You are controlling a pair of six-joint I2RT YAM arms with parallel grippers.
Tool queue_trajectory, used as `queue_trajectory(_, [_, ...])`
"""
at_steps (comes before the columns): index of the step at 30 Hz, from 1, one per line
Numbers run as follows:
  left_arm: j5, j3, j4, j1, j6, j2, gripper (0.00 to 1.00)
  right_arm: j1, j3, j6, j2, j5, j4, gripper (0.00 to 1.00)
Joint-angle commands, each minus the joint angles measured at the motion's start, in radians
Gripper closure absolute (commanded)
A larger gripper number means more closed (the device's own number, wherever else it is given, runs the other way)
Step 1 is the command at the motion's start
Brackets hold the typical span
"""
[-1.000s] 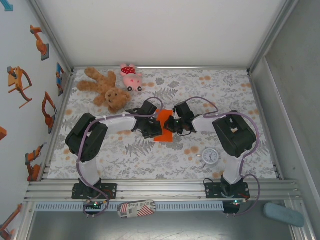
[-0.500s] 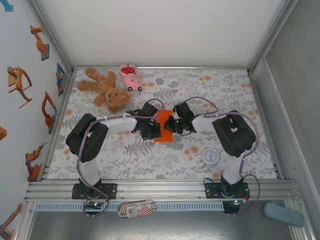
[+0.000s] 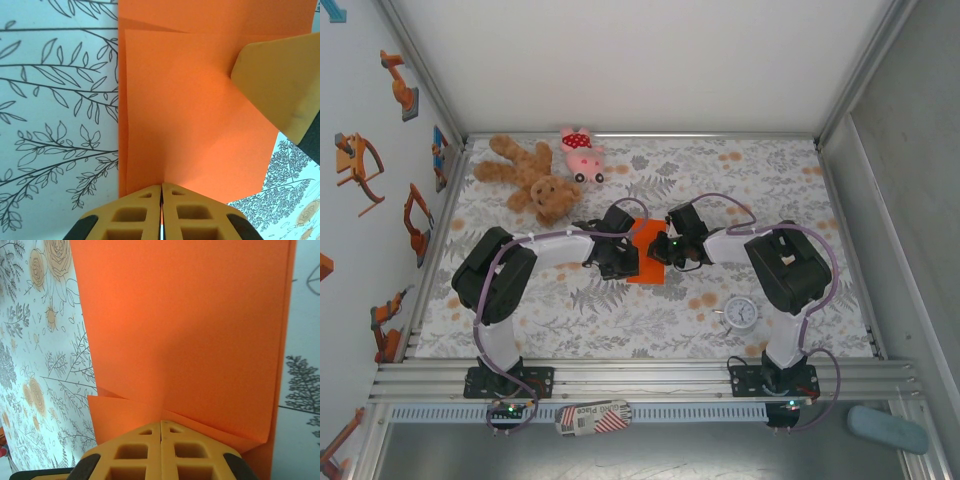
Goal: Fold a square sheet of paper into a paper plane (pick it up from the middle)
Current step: Fold the triangle a second time at the center of the table.
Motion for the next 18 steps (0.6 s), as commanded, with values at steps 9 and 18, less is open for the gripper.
queue_trajectory(9, [0.02, -0.057, -0.021, 0.019, 0.032, -0.002, 0.92, 0.003, -0.047, -0.029, 0.106, 0.127, -0.226, 1.0])
queue_trajectory(18, [0.063, -0.186, 0.0, 0.049, 0.009, -0.11, 0.93, 0.003, -0.047, -0.033, 0.1, 0.128, -0.231, 1.0])
